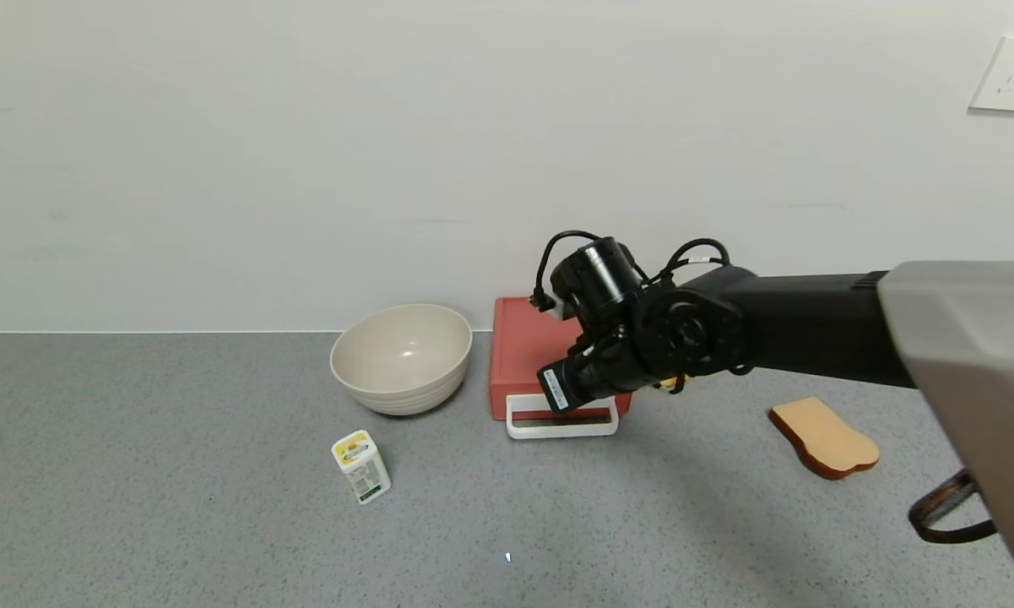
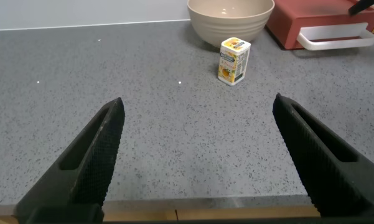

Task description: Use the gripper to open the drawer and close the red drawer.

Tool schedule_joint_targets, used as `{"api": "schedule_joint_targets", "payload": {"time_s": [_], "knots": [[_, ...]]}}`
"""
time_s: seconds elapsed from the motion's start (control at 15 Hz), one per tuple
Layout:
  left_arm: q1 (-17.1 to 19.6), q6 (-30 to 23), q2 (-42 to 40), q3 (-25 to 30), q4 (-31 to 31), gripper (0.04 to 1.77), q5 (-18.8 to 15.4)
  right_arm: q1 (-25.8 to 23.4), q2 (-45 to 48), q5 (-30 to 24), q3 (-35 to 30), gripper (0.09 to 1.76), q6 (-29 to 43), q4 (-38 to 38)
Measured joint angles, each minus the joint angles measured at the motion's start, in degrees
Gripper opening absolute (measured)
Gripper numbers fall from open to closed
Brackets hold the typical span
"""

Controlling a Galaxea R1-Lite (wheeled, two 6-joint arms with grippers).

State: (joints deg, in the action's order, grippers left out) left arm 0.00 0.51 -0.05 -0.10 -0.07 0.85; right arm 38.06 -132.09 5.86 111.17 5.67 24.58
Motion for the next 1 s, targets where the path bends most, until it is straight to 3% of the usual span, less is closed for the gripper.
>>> {"api": "schedule_joint_targets", "payload": {"time_s": [0.2, 0.73, 1.0], "knots": [[0.00, 0.00, 0.00, 0.00, 0.00, 1.72, 0.00, -0.16, 8.83, -2.34, -5.27, 0.12, -1.21, 1.05], [0.00, 0.11, 0.00, 0.00, 0.02, 1.72, 0.00, -5.21, 40.98, -4.44, -30.38, 0.12, -4.99, 0.83], [0.00, 0.01, 0.00, -0.01, 0.28, 1.72, -0.06, -10.50, 51.27, -10.65, -44.13, 0.12, -4.90, -6.67]]}}
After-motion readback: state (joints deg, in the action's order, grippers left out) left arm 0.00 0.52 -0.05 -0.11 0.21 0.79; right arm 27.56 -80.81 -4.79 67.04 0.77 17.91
